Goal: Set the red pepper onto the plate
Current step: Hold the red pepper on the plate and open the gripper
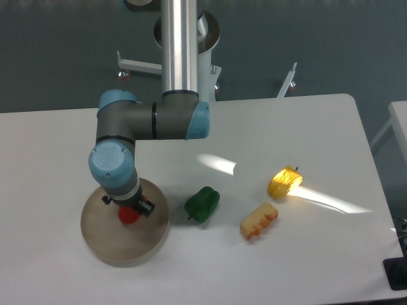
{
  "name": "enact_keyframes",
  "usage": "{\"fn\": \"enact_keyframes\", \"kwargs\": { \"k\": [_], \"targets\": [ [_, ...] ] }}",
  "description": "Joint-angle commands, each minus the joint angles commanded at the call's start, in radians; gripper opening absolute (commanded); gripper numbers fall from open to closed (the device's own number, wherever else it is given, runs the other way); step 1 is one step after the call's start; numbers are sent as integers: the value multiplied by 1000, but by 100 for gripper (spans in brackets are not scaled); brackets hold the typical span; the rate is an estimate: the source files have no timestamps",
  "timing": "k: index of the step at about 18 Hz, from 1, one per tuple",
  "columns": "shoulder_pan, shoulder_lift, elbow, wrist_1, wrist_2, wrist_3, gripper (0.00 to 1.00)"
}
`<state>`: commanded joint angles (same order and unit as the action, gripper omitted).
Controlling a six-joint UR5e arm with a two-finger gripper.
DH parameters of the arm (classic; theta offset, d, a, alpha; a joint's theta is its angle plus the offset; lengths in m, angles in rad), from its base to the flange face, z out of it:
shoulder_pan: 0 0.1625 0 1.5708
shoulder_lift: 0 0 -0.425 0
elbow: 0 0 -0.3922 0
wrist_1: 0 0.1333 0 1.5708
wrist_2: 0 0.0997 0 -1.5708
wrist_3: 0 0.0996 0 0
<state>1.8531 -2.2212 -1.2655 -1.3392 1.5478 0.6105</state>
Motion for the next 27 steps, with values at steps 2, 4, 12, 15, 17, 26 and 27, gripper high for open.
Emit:
{"fn": "enact_keyframes", "kwargs": {
  "k": [2,4,12,15,17,26,27],
  "targets": [
    [0,-2,0,0,0,0,45],
    [0,-2,0,0,2,0,45],
    [0,-6,0,2,2,0,46],
    [0,-6,2,0,0,3,50],
    [0,-6,2,0,0,8,54],
    [-2,-8,-2,0,0,8,74],
    [-2,-8,-3,0,-2,8,78]
  ]
}}
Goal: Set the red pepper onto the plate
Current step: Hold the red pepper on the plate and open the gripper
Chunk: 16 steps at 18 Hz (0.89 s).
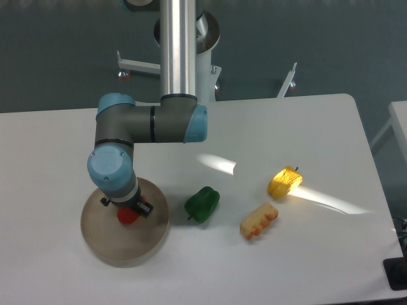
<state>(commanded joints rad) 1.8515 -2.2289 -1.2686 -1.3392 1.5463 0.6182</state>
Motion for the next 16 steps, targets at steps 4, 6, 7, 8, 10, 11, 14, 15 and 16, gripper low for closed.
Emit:
{"fn": "enact_keyframes", "kwargs": {
  "k": [4,6,7,8,10,11,14,15,16],
  "targets": [
    [0,5,0,-2,0,3,94],
    [0,8,0,-3,0,5,97],
    [0,11,0,-5,0,5,100],
    [0,14,2,-9,0,5,100],
    [-5,23,0,-11,-2,6,100],
    [-9,34,0,-12,-2,6,100],
    [-8,66,5,-49,-2,11,100],
    [-3,80,6,-63,-2,11,100],
    [1,89,8,-74,-2,12,100]
  ]
}}
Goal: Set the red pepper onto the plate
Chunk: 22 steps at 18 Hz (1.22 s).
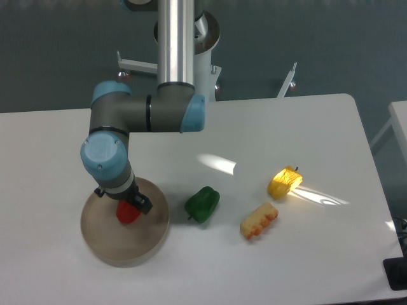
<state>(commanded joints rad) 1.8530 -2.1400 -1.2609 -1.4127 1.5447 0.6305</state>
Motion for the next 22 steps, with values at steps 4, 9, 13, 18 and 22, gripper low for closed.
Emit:
{"fn": "enact_keyframes", "kwargs": {
  "k": [4,9,13,18,22],
  "targets": [
    [55,51,0,-58,2,95,100],
    [178,100,-8,-60,14,236,100],
    [253,101,-3,-57,48,378,100],
    [337,103,-6,-5,46,506,100],
    [356,100,-12,15,46,552,100]
  ]
}}
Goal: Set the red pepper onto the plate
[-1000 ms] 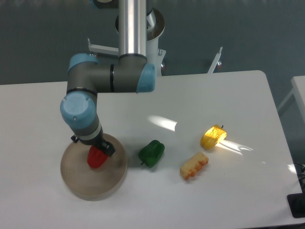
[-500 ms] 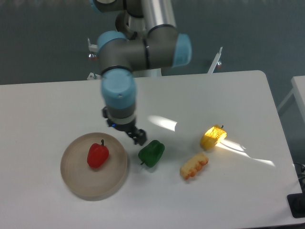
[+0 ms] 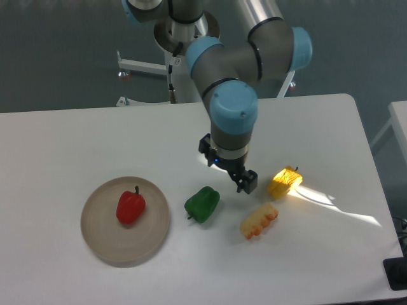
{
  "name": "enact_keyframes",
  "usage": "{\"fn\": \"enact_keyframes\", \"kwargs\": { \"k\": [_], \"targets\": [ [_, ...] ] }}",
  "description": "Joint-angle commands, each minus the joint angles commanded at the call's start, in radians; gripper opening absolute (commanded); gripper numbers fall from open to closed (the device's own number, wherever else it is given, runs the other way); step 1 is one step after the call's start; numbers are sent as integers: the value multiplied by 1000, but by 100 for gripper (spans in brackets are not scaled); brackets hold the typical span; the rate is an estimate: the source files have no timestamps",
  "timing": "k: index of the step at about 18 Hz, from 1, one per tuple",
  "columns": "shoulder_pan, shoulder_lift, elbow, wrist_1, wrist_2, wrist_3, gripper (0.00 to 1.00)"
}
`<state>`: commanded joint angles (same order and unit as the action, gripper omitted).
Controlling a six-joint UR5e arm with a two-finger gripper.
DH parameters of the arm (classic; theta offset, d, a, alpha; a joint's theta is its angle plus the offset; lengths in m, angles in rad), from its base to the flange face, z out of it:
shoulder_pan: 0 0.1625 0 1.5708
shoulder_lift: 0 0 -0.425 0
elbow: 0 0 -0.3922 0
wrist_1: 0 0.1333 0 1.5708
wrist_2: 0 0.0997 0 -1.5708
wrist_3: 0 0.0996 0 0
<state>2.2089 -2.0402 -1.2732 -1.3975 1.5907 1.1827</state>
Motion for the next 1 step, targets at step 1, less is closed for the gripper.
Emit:
{"fn": "enact_keyframes", "kwargs": {
  "k": [1],
  "targets": [
    [0,0,0,3,0,0,100]
  ]
}}
